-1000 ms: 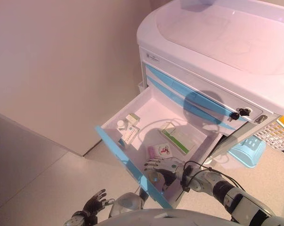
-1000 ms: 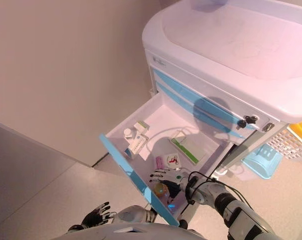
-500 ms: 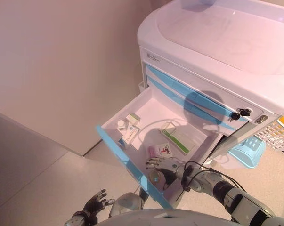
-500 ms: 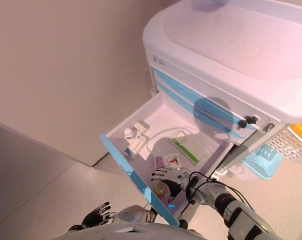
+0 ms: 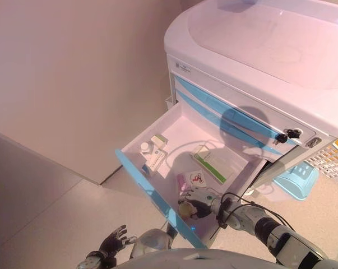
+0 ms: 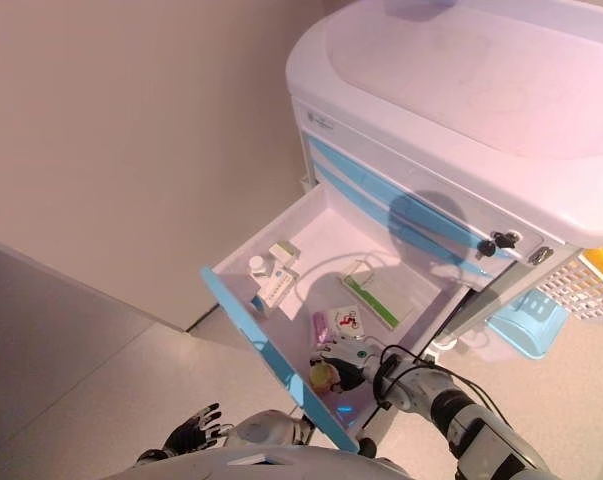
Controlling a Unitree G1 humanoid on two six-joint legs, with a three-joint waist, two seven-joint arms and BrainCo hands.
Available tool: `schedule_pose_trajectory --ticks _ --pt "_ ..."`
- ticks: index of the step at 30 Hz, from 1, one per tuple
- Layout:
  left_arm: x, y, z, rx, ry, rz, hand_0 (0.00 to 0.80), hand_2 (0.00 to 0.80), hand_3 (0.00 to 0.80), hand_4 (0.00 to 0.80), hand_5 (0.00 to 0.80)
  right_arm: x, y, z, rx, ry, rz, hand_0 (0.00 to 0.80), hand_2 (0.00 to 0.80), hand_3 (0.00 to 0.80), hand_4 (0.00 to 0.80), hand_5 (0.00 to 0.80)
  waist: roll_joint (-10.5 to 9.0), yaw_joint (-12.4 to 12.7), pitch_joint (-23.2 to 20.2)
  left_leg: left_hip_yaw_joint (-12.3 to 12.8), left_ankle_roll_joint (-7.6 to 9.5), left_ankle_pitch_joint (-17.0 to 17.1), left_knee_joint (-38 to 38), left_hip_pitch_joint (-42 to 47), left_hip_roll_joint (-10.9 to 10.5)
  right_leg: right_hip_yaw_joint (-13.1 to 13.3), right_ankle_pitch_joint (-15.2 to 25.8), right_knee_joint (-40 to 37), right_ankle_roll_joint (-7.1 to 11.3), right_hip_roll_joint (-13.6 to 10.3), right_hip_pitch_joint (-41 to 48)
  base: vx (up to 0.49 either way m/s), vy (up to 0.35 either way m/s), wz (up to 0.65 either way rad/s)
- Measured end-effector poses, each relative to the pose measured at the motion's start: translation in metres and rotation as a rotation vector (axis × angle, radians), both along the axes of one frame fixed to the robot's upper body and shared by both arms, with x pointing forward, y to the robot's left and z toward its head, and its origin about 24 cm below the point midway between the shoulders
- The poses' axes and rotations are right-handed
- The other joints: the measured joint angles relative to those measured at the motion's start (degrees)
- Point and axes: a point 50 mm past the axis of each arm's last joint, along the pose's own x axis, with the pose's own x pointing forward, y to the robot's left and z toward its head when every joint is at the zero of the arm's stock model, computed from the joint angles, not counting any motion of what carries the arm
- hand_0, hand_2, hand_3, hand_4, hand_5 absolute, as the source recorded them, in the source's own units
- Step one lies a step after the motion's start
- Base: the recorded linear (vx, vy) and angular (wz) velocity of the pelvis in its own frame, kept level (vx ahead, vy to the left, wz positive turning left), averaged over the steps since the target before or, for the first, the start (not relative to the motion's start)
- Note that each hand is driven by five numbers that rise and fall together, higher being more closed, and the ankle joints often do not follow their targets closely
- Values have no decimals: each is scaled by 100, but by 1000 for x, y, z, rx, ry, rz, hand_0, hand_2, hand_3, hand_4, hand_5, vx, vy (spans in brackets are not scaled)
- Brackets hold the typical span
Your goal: Open the drawer and pick up the medicine
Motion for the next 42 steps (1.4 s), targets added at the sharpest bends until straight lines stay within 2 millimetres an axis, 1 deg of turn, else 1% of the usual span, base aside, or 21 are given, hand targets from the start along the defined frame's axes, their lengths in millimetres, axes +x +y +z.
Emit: schedule_pose_trajectory --ticks 8,13,16,18,19,21,24,25,27,29,31,33,34,36,37,39,40,42 --pt "0 0 0 1 1 0 0 0 0 0 0 0 0 0 -1 2 2 800 800 800 800 800 -3 -59 2 10 3 2 0 3 -8 8 -14 43 21 -22 -20 0 -1 0" --pt "0 1 0 3 0 2 0 0 0 0 0 1 2 1 -7 8 9 800 800 800 800 800 -31 -108 19 92 23 16 -3 6 -6 73 -16 104 23 -45 -61 5 -4 -7" --pt "1 2 1 6 -2 1 0 0 0 0 0 3 3 4 -8 13 14 800 800 800 800 800 -80 -131 50 106 28 19 -4 10 -6 87 -16 134 24 -54 -78 -1 1 -1" --pt "1 2 1 6 -1 2 0 0 0 0 0 7 1 12 4 3 13 800 800 800 800 800 -110 -148 69 131 30 20 -5 15 -4 106 -16 160 25 -62 -92 9 -12 -5" --pt "1 3 1 7 0 1 0 0 0 0 0 12 0 20 20 -10 11 800 800 800 800 800 -130 -151 81 149 32 20 -5 25 -2 132 -17 178 26 -66 -103 6 -18 -12" --pt "1 5 1 11 -1 2 0 0 0 0 0 22 -1 41 68 -48 8 800 800 800 800 800 -183 -157 103 271 33 19 -12 36 20 238 -16 226 25 -68 -151 2 -20 -24" --pt "0 12 3 31 1 3 0 0 0 0 0 40 -2 87 201 -122 -20 800 800 800 800 800 -309 -320 172 427 38 21 -39 106 56 404 -14 300 24 -67 -183 -12 -6 -29" --pt "0 15 4 37 3 6 0 0 0 0 0 44 -3 99 242 -142 -36 800 800 800 800 800 -367 -400 170 457 45 16 -42 144 61 465 -14 307 24 -67 -176 -14 4 -34" --pt "-2 17 4 42 4 16 0 0 0 0 0 52 -10 127 301 -179 -48 800 800 800 800 800 -441 -472 176 603 83 -11 -55 205 83 619 -13 345 26 -65 -186 -9 9 -38" --pt "-4 20 4 46 7 31 0 0 0 0 0 57 -19 159 356 -207 -49 800 800 800 800 800 -499 -620 175 750 99 -21 -119 280 106 777 -6 393 36 -64 -219 -1 14 -41" --pt "-7 21 4 51 14 44 0 0 0 0 0 61 -25 188 461 -210 -69 800 800 800 800 800 -546 -736 157 895 117 -33 -153 344 125 925 22 387 49 -53 -217 7 21 -39" --pt "-7 21 4 51 15 46 0 0 0 0 0 65 -32 216 636 -153 -118 800 800 800 800 800 -565 -853 150 988 133 -43 -196 411 139 1052 51 382 55 -42 -209 13 31 -31" --pt "-6 21 4 48 13 47 0 0 0 0 0 68 -34 224 735 -103 -146 800 800 800 800 800 -573 -933 145 1023 141 -49 -197 434 139 1089 61 380 54 -41 -200 18 34 -26" --pt "-3 17 3 36 8 54 0 0 0 0 0 76 -40 235 907 -7 -202 800 800 800 800 800 -578 -1018 142 1111 159 -62 -203 482 149 1196 84 378 55 -30 -192 14 25 -25" --pt "-1 16 3 31 7 54 0 0 0 0 0 81 -42 239 976 36 -227 800 800 800 800 800 -578 -1058 142 1115 160 -62 -209 498 154 1222 93 375 56 -25 -184 13 19 -19" --pt "4 15 3 26 3 51 0 0 0 0 0 88 -46 250 1068 79 -252 800 800 800 800 800 -577 -1102 141 1139 160 -62 -209 511 160 1252 107 375 53 -20 -184 17 17 -11" --pt "6 15 4 22 -1 55 0 0 0 0 0 93 -45 258 1098 78 -256 800 800 800 800 800 -577 -1095 141 1196 160 -62 -210 524 170 1297 118 375 48 -11 -184 22 15 -15" --pt "7 15 4 20 0 54 0 0 0 0 0 101 -45 276 1156 41 -252 800 800 800 800 800 -577 -1092 141 1221 160 -62 -210 536 179 1325 125 376 42 -2 -180 27 8 -9"
